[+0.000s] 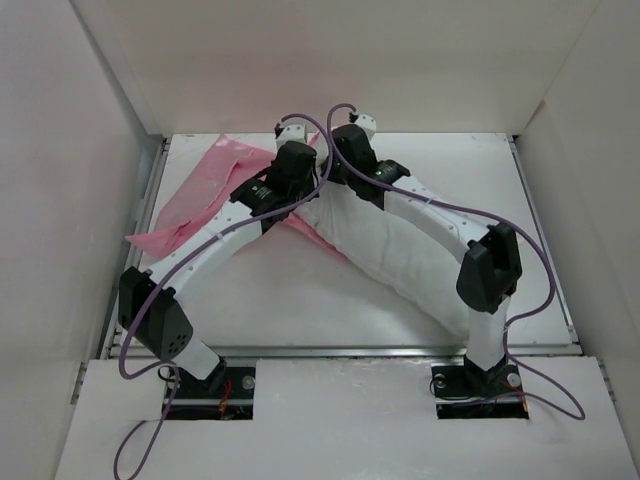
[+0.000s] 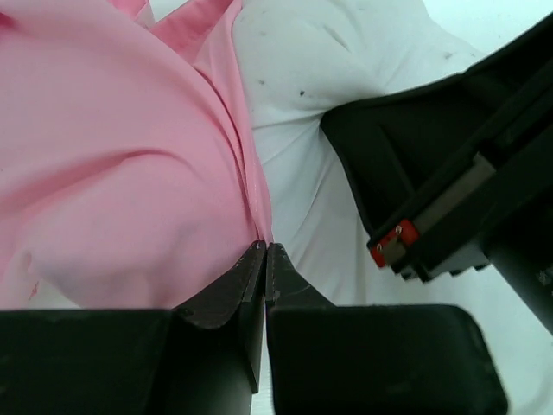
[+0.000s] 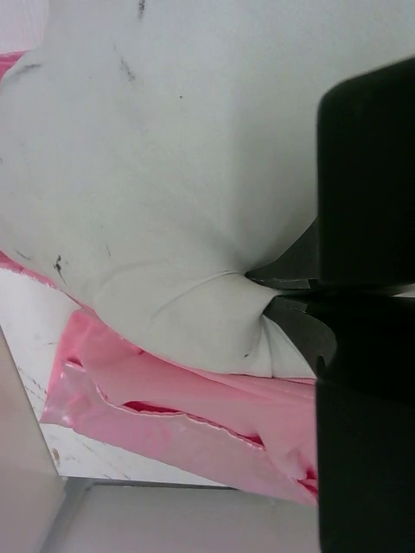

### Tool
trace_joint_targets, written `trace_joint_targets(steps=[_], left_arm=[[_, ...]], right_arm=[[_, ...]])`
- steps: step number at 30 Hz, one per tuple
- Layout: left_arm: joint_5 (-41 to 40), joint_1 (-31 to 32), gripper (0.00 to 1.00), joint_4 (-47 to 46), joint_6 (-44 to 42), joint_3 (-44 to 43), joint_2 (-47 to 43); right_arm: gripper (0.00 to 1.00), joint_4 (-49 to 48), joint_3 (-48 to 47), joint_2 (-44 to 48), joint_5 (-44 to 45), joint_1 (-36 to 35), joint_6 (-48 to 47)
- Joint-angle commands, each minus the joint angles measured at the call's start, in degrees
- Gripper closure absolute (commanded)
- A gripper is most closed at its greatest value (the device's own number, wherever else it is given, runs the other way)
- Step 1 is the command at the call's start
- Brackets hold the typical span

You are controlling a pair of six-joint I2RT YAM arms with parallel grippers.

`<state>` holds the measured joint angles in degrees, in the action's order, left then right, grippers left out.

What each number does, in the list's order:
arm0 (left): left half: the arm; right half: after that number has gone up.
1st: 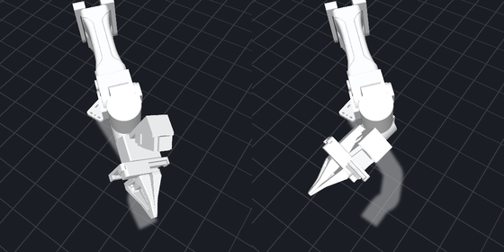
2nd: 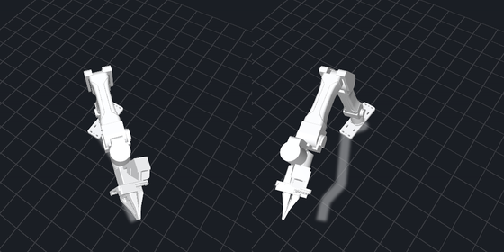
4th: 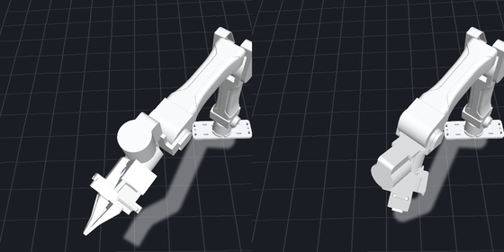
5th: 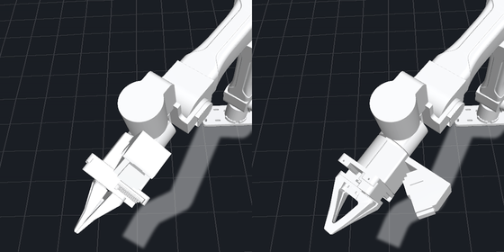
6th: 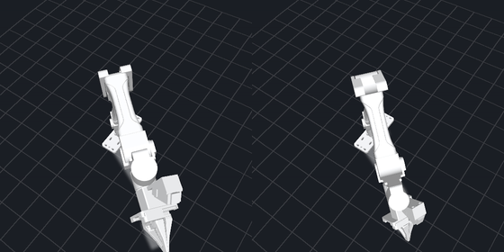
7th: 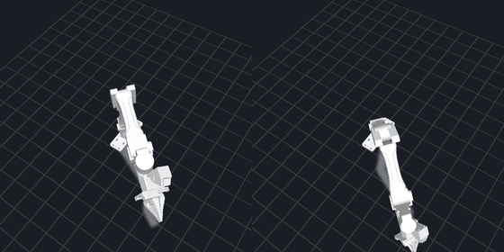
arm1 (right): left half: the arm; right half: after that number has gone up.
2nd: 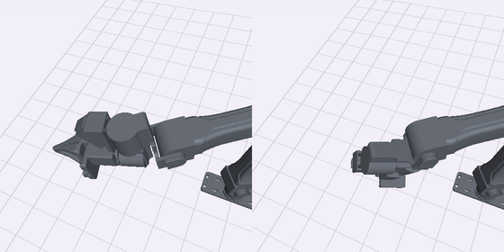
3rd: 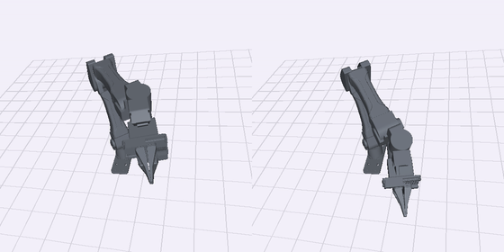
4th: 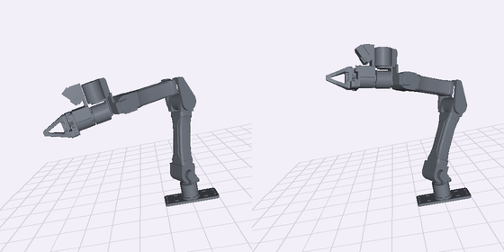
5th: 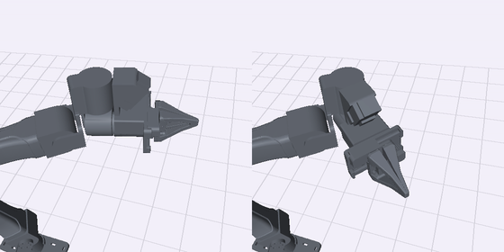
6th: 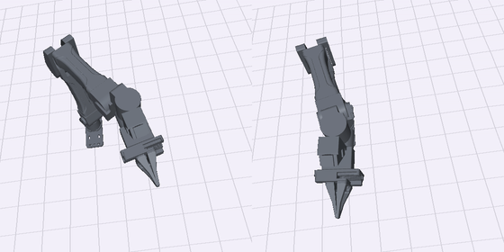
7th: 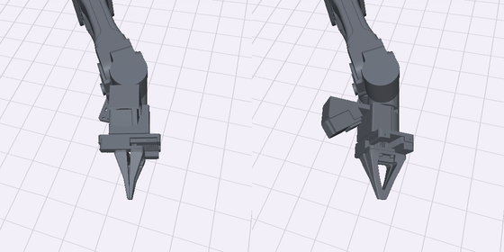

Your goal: Put the pillow into the pillowcase

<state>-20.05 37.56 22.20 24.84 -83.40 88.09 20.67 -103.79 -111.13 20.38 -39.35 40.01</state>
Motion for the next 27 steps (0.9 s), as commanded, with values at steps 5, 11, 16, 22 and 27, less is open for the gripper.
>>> trace_joint_targets(steps=[5, 11, 16, 22, 27], left_arm=[[4.5, 3.0, 1.00, 4.8, 3.5, 3.2, -4.9], [8.0, 4.5, 1.00, -0.8, 1.2, 4.1, -5.4], [4.5, 4.5, 1.00, 2.3, 0.6, 0.9, -2.0], [3.8, 3.9, 0.00, 3.6, -1.5, 0.3, -6.3], [-1.5, 0.1, 0.00, 4.1, -2.5, -1.9, -8.1]], right_arm=[[1.00, -3.5, -8.1, -1.3, 11.5, 1.1, 7.7], [1.00, -14.9, 2.1, -1.4, -11.7, 1.1, 6.6], [0.83, -28.8, 19.6, 1.9, -23.1, 0.6, 5.0], [0.13, -18.1, 18.7, 8.9, -25.7, 1.1, -7.2], [0.00, -12.3, 17.3, 15.6, -21.8, 4.7, -13.0]])
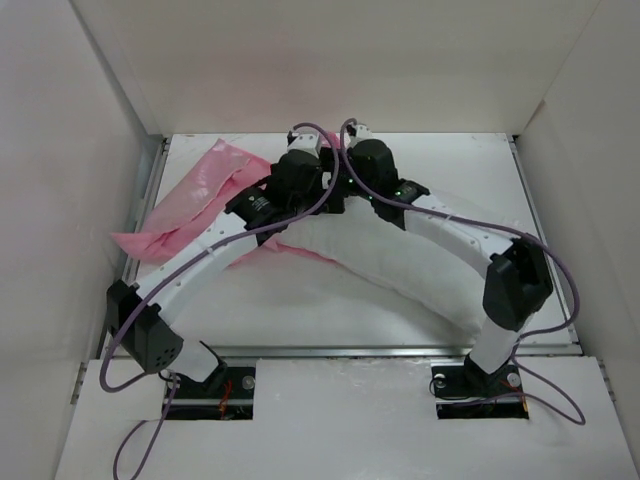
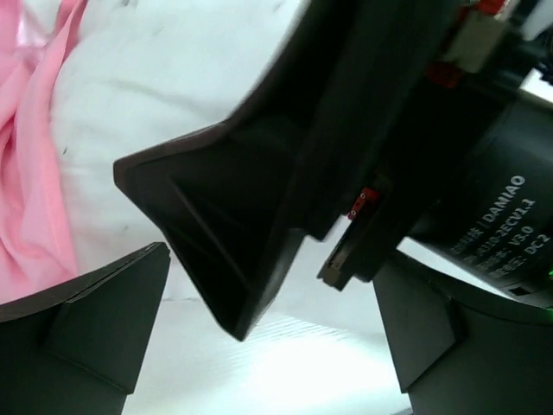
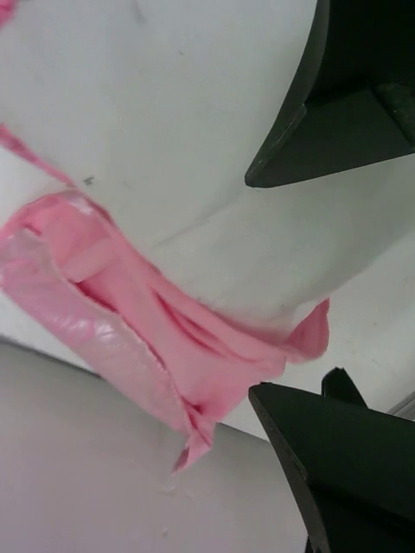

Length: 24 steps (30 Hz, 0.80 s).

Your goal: Put the pillow into the pillowcase

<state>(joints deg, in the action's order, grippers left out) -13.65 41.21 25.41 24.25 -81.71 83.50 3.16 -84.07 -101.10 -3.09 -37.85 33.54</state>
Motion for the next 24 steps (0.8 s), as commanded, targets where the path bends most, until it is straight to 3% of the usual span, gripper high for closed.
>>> trace_joint_targets(steps=[1, 4, 9, 13, 16, 20, 24], left_arm=[[-8.9, -5.0, 0.00, 1.4, -1.9, -4.7, -3.5], [-8.2, -8.9, 0.00, 0.8, -3.5, -7.8, -1.5], [0.5, -19.3, 0.00, 1.5, -7.7, -16.4, 10.9], [0.4, -20.5, 0.00, 5.7, -13.3, -24.8, 21.8], [-2.5, -21.9, 0.00, 10.7, -12.8, -31.2, 28.6], [-1.1, -24.2, 0.00, 9.5, -11.3, -31.2, 29.5], [3.0, -25.6, 0.00, 6.7, -12.4, -28.8, 27.4]], right_arm=[[0.00, 6.0, -2.4, 6.2, 1.7, 4.4, -7.3], [0.00, 9.8, -5.6, 5.7, 0.6, 9.7, -8.5], [0.00, 18.6, -20.1, -5.4, -0.2, 14.4, -15.4], [0.00, 21.3, -31.5, -14.2, -2.0, 14.9, -19.6], [0.00, 23.6, -38.4, -20.9, 2.9, 15.6, -20.2], [0.00, 27.4, -46.0, -28.7, 1.0, 16.9, -20.8], [0.00, 27.4, -47.1, -33.1, -8.2, 16.1, -22.6]])
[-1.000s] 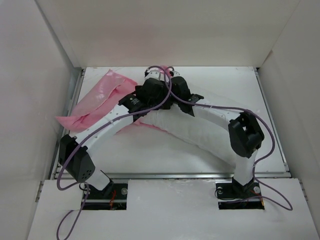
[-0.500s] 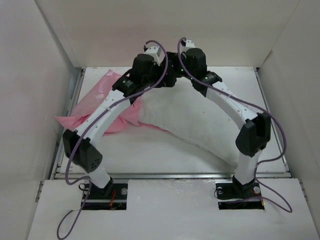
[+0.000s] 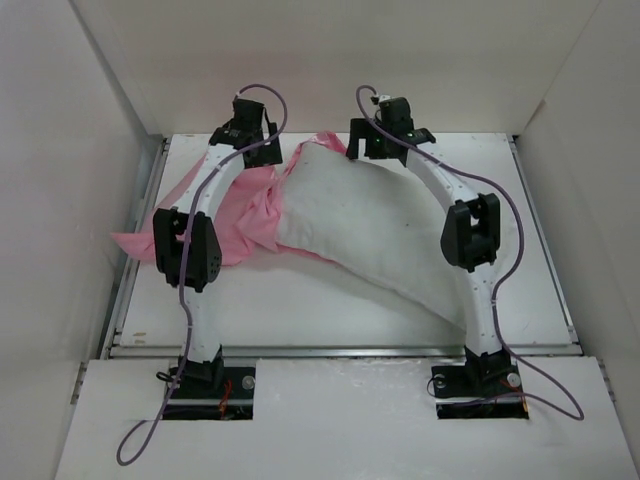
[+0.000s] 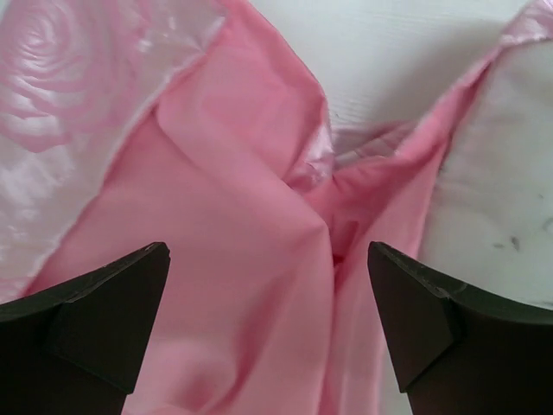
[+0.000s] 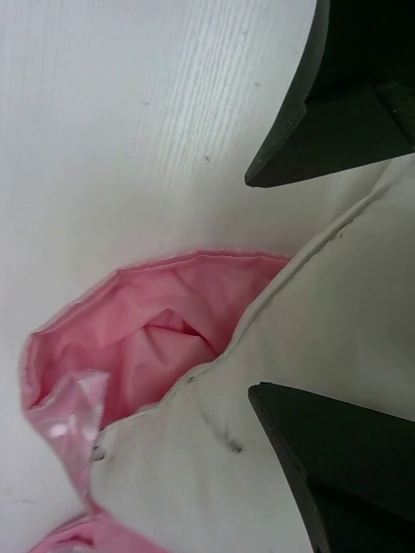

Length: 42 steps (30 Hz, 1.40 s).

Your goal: Put the pillow into the pillowcase

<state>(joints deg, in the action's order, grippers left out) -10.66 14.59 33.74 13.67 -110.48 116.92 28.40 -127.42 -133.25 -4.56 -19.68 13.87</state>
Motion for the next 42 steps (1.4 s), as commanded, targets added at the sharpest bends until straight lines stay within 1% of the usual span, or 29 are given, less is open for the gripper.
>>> trace_joint_targets(steps=[1, 3, 5, 9, 11, 12, 13, 14, 16, 17, 18, 19, 20, 21, 22, 23, 24, 26, 27, 29, 30, 31, 33, 35, 38, 39, 40, 41, 42], left_arm=[[0.8, 0.5, 0.00, -2.6, -2.3, 1.8, -6.5], [3.1, 0.0, 0.00, -4.7, -2.9, 2.4, -6.5], [5.3, 0.0, 0.00, -4.7, -3.6, 2.4, -5.9], [11.1, 0.0, 0.00, -4.7, -5.9, 0.9, -1.6], [11.1, 0.0, 0.00, -3.9, -6.6, 0.9, -0.1], [10.1, 0.0, 0.01, -3.1, -5.8, 0.9, 0.6], [8.0, -0.5, 0.01, -1.5, -5.2, 1.7, 1.1], [7.4, -0.5, 0.03, -1.5, -4.3, 3.0, 1.1], [7.4, -1.2, 0.04, -2.3, -2.3, 8.8, -0.8], [7.4, -1.2, 0.04, -3.1, -1.7, 10.6, -1.7], [6.5, -1.2, 0.04, -3.1, -1.1, 13.6, -2.7], [5.9, -1.2, 0.04, -3.6, -0.1, 14.8, -3.5], [5.1, -1.2, 0.04, -4.2, 0.0, 16.0, -5.3], [5.1, -1.8, 0.04, -5.0, 0.0, 17.0, -5.9], [6.1, -1.8, 0.04, -6.0, 0.0, 18.5, -6.4], [7.6, -1.8, 0.07, -7.8, 0.0, 18.5, -6.4], [11.9, -1.8, 0.11, -8.4, 0.0, 18.5, -6.4], [14.9, -0.5, 0.23, -8.4, 0.0, 16.7, -4.0], [15.4, 0.2, 0.32, -8.4, 0.0, 16.0, -3.3], [15.4, 1.6, 0.63, -7.9, -1.3, 14.7, -2.7], [14.4, 2.3, 0.86, -7.4, -1.8, 14.7, -1.9], [12.5, 2.3, 1.00, -7.4, -1.8, 14.7, -1.9], [11.2, 2.3, 1.00, -9.0, -1.0, 15.2, -3.3], [9.8, 2.3, 1.00, -10.3, -1.0, 14.7, -4.7], [9.2, 2.3, 1.00, -12.8, -1.5, 10.4, -6.5], [9.2, 2.3, 1.00, -12.8, -1.5, 8.9, -6.5], [8.6, 2.3, 1.00, -12.8, -1.5, 5.4, -6.5], [8.5, 2.3, 1.00, -12.8, -1.5, 3.7, -6.5], [8.5, 2.3, 1.00, -12.8, -1.5, 2.3, -6.5]], right_arm=[[0.00, 2.2, -3.7, -1.5, -7.8, -2.0, -3.7], [0.00, 1.0, -2.4, -1.5, -9.4, -3.4, -5.1], [0.00, -0.4, -1.2, -1.5, -10.3, -4.2, -5.6], [0.00, -1.8, -1.2, -1.5, -12.4, -4.2, -6.1], [0.04, -1.8, -1.2, -2.0, -12.4, -4.2, -6.1], [0.08, -2.4, -1.2, -2.0, -12.4, -4.2, -6.1], [0.14, -2.4, -1.2, -2.0, -12.4, -4.2, -6.1], [0.24, -2.4, -0.6, -2.0, -11.8, -4.2, -6.7], [0.39, -2.4, 1.3, -1.4, -11.1, -4.2, -7.4], [0.57, -2.4, 1.9, -1.4, -10.6, -4.2, -7.5], [0.68, -2.4, 2.4, -1.4, -10.6, -4.2, -7.5], [0.76, -2.4, 3.0, -0.9, -10.0, -4.2, -8.1], [0.92, -1.9, 3.6, -0.9, -10.0, -4.2, -8.1], [1.00, -1.9, 4.1, -0.3, -9.5, -4.2, -8.1], [1.00, -1.9, 5.8, -0.3, -9.5, -4.2, -8.1], [1.00, -3.0, 6.8, 1.4, -9.5, -4.2, -8.9], [1.00, -3.7, 8.0, 2.2, -10.1, -4.2, -8.9], [1.00, -5.3, 11.2, 5.2, -9.5, -4.2, -8.9], [1.00, -7.1, 12.4, 6.2, -8.9, -4.2, -8.9], [1.00, -8.5, 14.6, 9.0, -6.5, -4.2, -8.9], [1.00, -9.3, 15.1, 9.8, -6.0, -4.2, -8.9], [1.00, -9.3, 15.1, 10.5, -6.0, -4.2, -8.9], [1.00, -11.1, 16.8, 13.2, -5.3, -4.2, -8.9], [1.00, -12.8, 19.4, 15.6, -7.4, -4.2, -8.9], [1.00, -17.1, 22.7, 20.9, -11.2, -4.2, -8.9], [1.00, -18.7, 26.0, 22.5, -14.0, -4.2, -8.9], [1.00, -20.6, 27.9, 25.6, -15.2, -4.2, -8.9], [1.00, -24.2, 29.7, 27.1, -15.9, -4.8, -8.9], [1.00, -25.6, 33.2, 28.3, -17.0, -5.4, -8.9]])
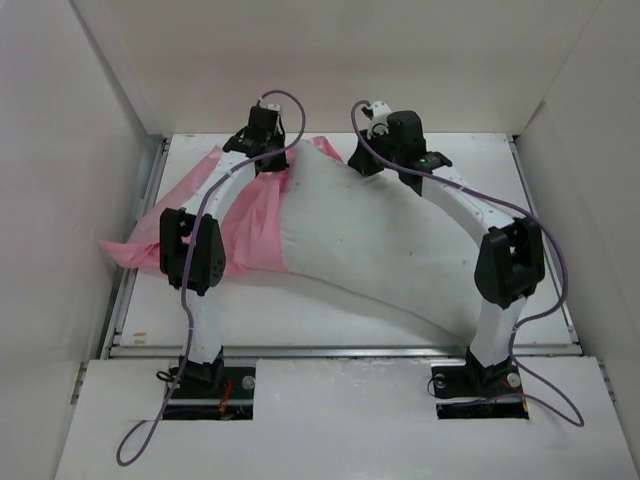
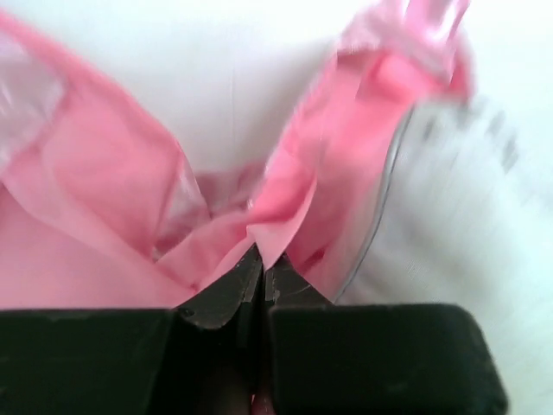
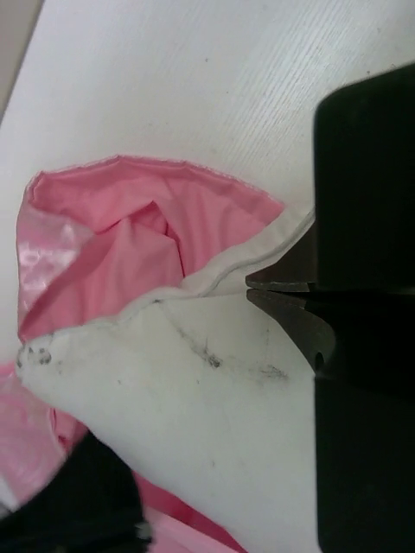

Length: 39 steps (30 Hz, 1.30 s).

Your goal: Put the pillow into the pillowcase

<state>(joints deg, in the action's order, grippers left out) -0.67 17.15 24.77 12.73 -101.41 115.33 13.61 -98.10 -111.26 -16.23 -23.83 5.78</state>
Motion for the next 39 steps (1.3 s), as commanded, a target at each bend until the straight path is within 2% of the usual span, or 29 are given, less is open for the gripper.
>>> trace_joint_targets(steps=[1, 5, 11, 14, 17, 20, 23, 25, 29, 32, 35, 39], left_arm=[[-1.4, -0.3, 1.00, -3.9, -0.6, -8.9, -4.9], [-1.4, 0.9, 1.00, -3.3, -1.7, -11.0, -7.0], [-0.1, 4.3, 1.00, -4.9, -4.5, -11.0, -9.9], [-4.2, 6.1, 1.00, -3.1, -5.0, -13.7, -8.4], [-6.3, 6.1, 1.00, -3.1, -3.9, -14.9, -6.4], [-12.4, 6.1, 1.00, -1.8, -2.6, -18.4, -3.2], [-13.4, 6.1, 1.00, -0.3, -2.1, -24.8, -0.3], [-11.8, 6.1, 1.00, -0.3, -2.1, -26.9, -0.3], [-11.9, 6.8, 1.00, -2.7, -2.1, -25.3, -2.2], [-11.4, 7.3, 1.00, -2.7, -2.6, -26.0, -2.7], [-11.4, 8.5, 1.00, -5.3, -4.2, -23.1, -6.7], [-8.6, 9.6, 1.00, -8.9, -6.8, -18.6, -9.7]], right_arm=[[1.00, -11.8, 5.3, 8.3, -6.0, -1.2, -1.7], [1.00, -14.0, 10.4, 10.4, -4.4, -4.4, -3.9], [1.00, -14.6, 10.4, 8.2, -2.3, -8.2, -5.2], [1.00, -18.2, 12.7, 9.7, -1.8, -11.2, -7.4], [1.00, -22.6, 16.7, 13.9, -4.4, -12.4, -8.0], [1.00, -21.7, 19.9, 17.6, -6.2, -12.4, -8.0], [1.00, -21.7, 23.0, 18.9, -11.4, -12.4, -8.0], [1.00, -22.3, 23.0, 17.2, -14.0, -12.4, -8.0], [1.00, -22.9, 18.5, 10.1, -17.5, -13.0, -7.5], [1.00, -20.7, 13.0, 6.1, -11.5, -15.1, -9.0], [1.00, -18.4, 7.3, -0.3, -11.5, -15.1, -9.7], [1.00, -21.6, 7.1, -3.8, -12.3, -15.6, -9.1]])
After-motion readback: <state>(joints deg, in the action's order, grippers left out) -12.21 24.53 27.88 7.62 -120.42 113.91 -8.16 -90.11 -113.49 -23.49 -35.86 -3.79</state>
